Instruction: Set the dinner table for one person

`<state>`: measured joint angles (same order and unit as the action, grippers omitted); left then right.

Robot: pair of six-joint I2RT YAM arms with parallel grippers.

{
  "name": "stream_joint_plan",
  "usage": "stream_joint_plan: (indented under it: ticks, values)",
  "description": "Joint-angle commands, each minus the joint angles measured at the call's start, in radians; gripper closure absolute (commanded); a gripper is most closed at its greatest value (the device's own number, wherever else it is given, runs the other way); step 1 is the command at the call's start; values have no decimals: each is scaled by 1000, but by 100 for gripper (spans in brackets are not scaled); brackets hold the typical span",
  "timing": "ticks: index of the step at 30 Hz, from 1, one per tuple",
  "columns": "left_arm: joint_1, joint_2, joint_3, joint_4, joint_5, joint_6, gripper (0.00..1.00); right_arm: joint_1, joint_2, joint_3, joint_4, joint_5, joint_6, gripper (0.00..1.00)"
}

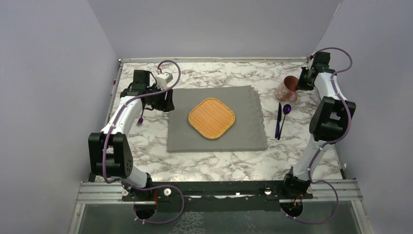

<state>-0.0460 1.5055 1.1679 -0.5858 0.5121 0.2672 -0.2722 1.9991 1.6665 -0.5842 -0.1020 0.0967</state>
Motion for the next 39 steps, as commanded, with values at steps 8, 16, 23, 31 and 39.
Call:
stream_joint_plan:
  ticks: [8, 16, 23, 31, 39]
  values:
    - [7, -9, -5, 13, 30, 5, 45, -7, 64, 25, -53, 12, -26, 99]
    - [7, 5, -6, 13, 39, 3, 45, 1, 7, 0, -48, 2, -72, 99]
    - [6, 15, -3, 13, 43, 1, 45, 29, -105, -72, 12, -2, -169, 99]
    - [6, 27, 7, 14, 46, -5, 46, 53, -175, -85, 17, -17, -218, 99]
    - [6, 24, -2, 19, 41, -5, 46, 84, -196, -75, 27, -42, -258, 99]
